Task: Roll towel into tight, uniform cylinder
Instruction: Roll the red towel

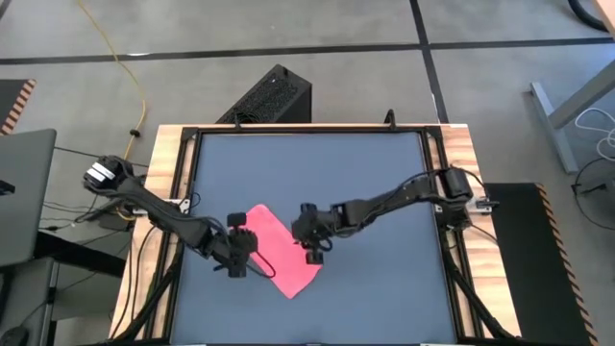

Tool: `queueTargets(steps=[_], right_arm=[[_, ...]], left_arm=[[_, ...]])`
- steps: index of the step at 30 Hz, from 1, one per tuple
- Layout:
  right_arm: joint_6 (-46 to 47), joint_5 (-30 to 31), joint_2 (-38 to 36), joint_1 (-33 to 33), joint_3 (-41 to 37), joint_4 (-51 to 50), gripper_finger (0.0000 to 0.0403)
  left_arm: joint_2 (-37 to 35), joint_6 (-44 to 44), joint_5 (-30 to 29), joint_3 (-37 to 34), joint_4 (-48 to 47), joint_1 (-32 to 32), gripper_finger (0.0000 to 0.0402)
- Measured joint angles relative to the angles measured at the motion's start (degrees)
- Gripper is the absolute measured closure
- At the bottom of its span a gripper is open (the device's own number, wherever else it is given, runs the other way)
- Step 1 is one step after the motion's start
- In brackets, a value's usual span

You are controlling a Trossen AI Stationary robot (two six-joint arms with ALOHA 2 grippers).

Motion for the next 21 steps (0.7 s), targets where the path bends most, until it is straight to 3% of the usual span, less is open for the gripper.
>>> queueTargets(steps=[4,11,21], right_arm=[[-4.42,-1.59,1.78,-1.4,-1.98,5.62,0.0285],[-6.11,-2.72,7.84,-1.7,-1.85,11.38,0.0285],[4.84,-4.98,10.43,3.47,-1.51,13.65,0.0308]], left_arm=[[1.48,-0.25,0.91,-4.6,4.12,0.53,0.0274],[1.15,-1.03,0.37,-5.41,1.95,2.1,0.0274],[1.17,2.24,-7.14,-5.43,-3.24,11.03,0.0274]])
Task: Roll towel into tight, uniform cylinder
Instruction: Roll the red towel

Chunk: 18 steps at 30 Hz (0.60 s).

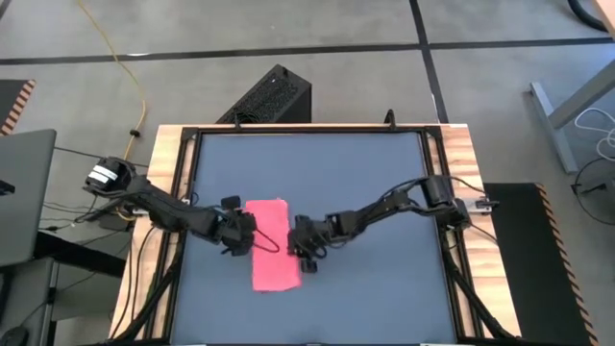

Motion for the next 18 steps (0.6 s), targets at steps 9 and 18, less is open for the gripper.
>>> queueTargets(steps=[9,18], right_arm=[[-10.12,10.94,-3.78,3.74,5.14,-3.28,0.031],[-5.37,13.82,-6.03,-3.14,3.85,-15.09,0.031]], left_arm=[[-1.0,5.71,1.04,3.54,0.05,5.6,0.0274],[-3.94,4.77,13.23,2.45,9.96,-1.35,0.0274]])
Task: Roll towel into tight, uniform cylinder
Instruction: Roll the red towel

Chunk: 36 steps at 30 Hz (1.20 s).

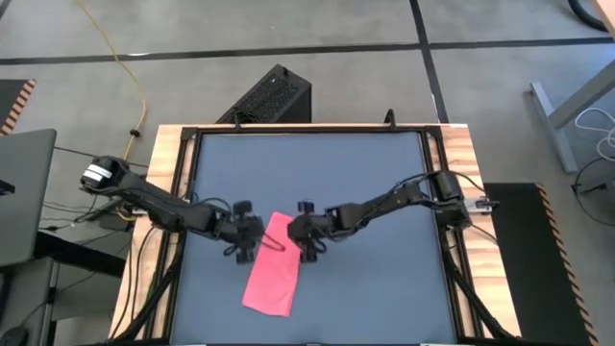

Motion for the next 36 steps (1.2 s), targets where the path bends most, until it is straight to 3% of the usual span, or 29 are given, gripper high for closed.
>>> queueTargets(steps=[7,15,21,26,29,36], right_arm=[[1.85,-0.67,0.03,-1.92,-4.76,2.7,0.031],[1.96,1.29,0.04,-4.22,-6.43,3.62,0.031],[1.18,2.04,0.04,-6.32,-6.41,3.18,0.031],[-0.4,5.89,0.07,-7.9,-6.41,2.33,0.031],[-1.59,7.16,0.07,-8.76,-6.41,2.49,0.031],[-4.29,7.76,-0.09,-8.34,-6.32,1.79,0.031]], left_arm=[[4.2,-0.99,4.92,-5.16,28.84,-8.43,0.0274],[17.17,-4.47,7.1,-2.08,44.48,-13.22,0.0274],[27.52,-5.06,11.3,5.57,41.26,-13.62,0.0274],[27.97,-3.95,13.33,8.76,34.58,-12.54,0.0274],[26.85,-3.61,9.36,9.73,31.57,-12.53,0.0277],[19.48,-2.5,-6.77,9.56,25.57,-14.16,0.031]])
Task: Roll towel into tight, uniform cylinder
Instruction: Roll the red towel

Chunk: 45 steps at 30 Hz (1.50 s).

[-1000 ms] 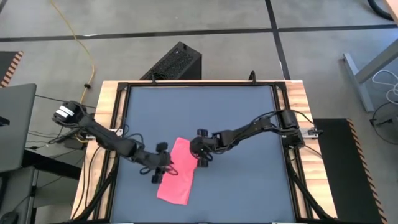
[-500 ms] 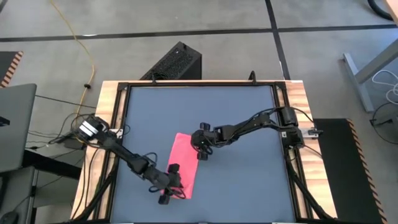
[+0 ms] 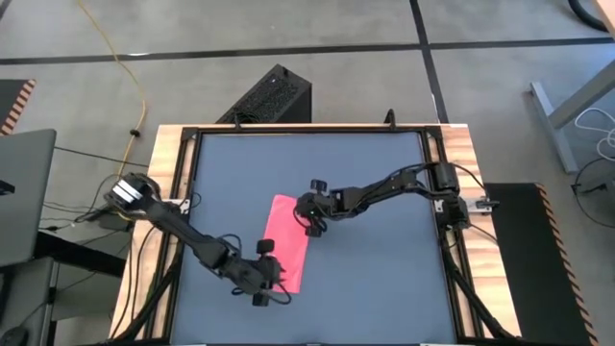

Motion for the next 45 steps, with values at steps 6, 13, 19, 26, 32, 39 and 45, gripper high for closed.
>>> queueTargets(steps=[6,13,19,26,32,39,45], right_arm=[[-1.51,0.0,-3.91,0.47,-0.04,-1.71,0.031],[-0.26,-0.22,-12.26,1.14,0.0,-2.96,0.031],[5.76,-7.9,-13.72,6.81,0.09,-2.26,0.031],[7.82,-7.19,-6.89,19.19,0.0,8.23,0.031],[7.64,-0.61,0.23,24.61,0.0,17.77,0.031],[11.05,-1.4,3.04,24.67,0.0,21.34,0.0317],[11.98,-5.61,3.04,24.79,0.04,24.64,0.0324]], left_arm=[[-7.44,4.27,-5.0,-0.07,-1.12,-3.0,0.0331],[-14.69,5.15,-18.49,-6.63,-1.36,-4.54,0.0362],[-17.28,3.19,-13.36,-15.77,5.23,4.75,0.0398],[-17.27,4.05,-0.81,-19.18,11.6,16.28,0.0401],[-17.27,5.86,3.58,-19.18,11.21,19.23,0.0401],[-14.33,7.03,5.66,-19.16,11.55,23.28,0.0401],[-8.44,7.07,8.14,-19.17,12.11,25.94,0.0401]])
